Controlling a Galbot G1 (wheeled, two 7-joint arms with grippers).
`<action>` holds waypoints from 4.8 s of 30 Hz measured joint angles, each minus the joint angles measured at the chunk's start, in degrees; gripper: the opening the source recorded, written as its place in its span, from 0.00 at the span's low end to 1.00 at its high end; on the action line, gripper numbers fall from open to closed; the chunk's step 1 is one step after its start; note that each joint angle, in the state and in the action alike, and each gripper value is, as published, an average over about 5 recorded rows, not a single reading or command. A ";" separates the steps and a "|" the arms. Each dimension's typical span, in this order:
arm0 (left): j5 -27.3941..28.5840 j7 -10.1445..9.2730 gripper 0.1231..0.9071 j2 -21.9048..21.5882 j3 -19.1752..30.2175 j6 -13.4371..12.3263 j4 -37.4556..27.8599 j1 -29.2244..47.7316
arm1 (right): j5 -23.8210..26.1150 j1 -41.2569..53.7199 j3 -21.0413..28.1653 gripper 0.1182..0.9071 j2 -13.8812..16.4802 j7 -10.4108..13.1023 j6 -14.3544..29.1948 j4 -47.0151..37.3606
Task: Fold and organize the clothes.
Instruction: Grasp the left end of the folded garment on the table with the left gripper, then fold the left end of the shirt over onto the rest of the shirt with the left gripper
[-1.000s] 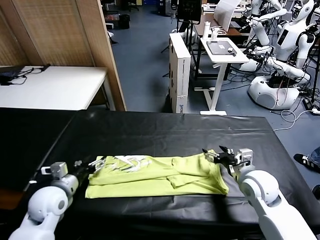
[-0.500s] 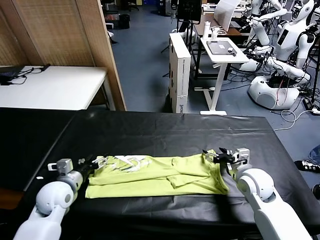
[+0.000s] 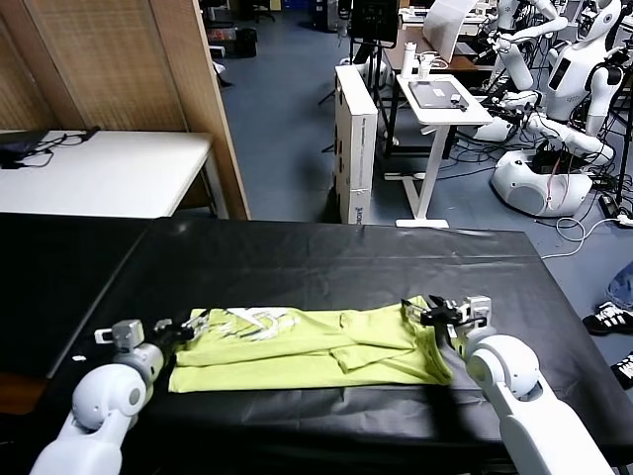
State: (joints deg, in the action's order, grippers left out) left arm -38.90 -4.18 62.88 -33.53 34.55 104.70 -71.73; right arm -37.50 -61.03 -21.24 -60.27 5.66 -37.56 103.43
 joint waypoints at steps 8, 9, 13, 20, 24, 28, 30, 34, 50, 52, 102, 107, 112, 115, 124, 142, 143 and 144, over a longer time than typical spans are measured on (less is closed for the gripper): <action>0.22 0.16 0.09 0.18 0.00 -0.53 -0.07 0.08 | 0.63 -0.59 -0.28 0.10 -0.55 0.58 0.79 -0.13; 0.27 0.16 0.08 0.17 0.00 -0.63 -0.12 0.16 | 0.70 -0.75 -0.46 0.07 -0.70 0.82 0.99 -0.16; 0.20 0.17 0.06 -0.03 -0.06 -0.88 -0.21 0.55 | 0.87 -1.61 -1.41 0.03 -1.37 1.40 1.56 -0.26; -0.01 0.28 0.04 -0.21 0.41 -0.69 0.04 1.53 | 0.90 -2.81 -2.37 0.03 -2.31 1.53 1.70 0.19; 0.13 0.66 0.05 -0.37 0.73 -0.50 0.03 2.00 | 0.73 -3.39 -2.69 0.03 -2.74 1.33 1.42 0.95; 0.82 1.43 0.15 -0.83 0.58 -0.83 0.23 1.76 | 0.69 -4.05 -3.20 0.19 -2.69 0.31 2.59 1.77; 1.17 1.62 0.28 -1.16 0.34 -1.12 0.40 1.58 | 0.74 -4.36 -3.56 0.35 -2.49 -0.59 4.16 2.20; 1.29 1.68 0.61 -1.91 -0.42 -1.44 0.85 1.37 | 0.73 -5.08 -4.32 0.66 -1.81 -2.45 7.41 3.26; -20.36 4.83 1.00 -7.50 -9.34 4.24 7.23 -8.79 | -2.19 -17.24 -13.75 1.00 3.59 -7.80 17.76 14.14; -21.53 5.74 1.00 -7.58 -10.59 5.23 7.46 -10.34 | -2.17 -20.14 -15.46 1.00 3.75 -7.98 18.34 15.58; -22.32 7.44 0.66 -4.67 -8.23 7.57 5.19 -12.01 | 1.01 -26.72 -16.79 1.00 2.18 -8.05 18.11 20.64; -22.29 7.19 0.27 -4.65 -8.18 7.85 5.62 -12.19 | 1.49 -26.77 -16.77 1.00 2.06 -7.93 18.13 20.70; -21.60 6.13 0.06 -4.36 -8.23 8.12 6.82 -12.16 | 2.03 -26.93 -16.73 1.00 1.83 -7.75 18.17 20.71; -19.97 5.71 0.07 -4.60 -8.84 8.15 7.96 -12.29 | 2.23 -27.09 -16.73 1.00 1.60 -7.72 18.23 20.81; -8.78 6.06 0.07 -6.89 -13.18 4.06 11.15 -13.80 | 3.14 -27.12 -16.21 1.00 0.29 -7.39 18.46 20.28; -10.35 -0.88 0.07 -2.61 -9.59 6.62 22.70 -15.28 | 7.74 -31.60 -18.92 1.00 -3.06 -7.98 21.59 21.27; -11.35 -1.16 0.07 -2.11 -8.56 6.78 23.21 -15.00 | 8.37 -32.15 -19.34 1.00 -3.36 -8.12 22.30 21.11; -12.11 -1.35 0.07 -1.62 -7.47 6.84 23.56 -14.69 | 9.09 -32.70 -19.75 1.00 -3.68 -8.23 22.99 20.90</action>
State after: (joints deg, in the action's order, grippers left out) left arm -51.02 -5.53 61.26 -41.00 41.39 128.26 -86.42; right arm -28.41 -93.74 -40.99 -63.94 -2.57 -14.56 124.32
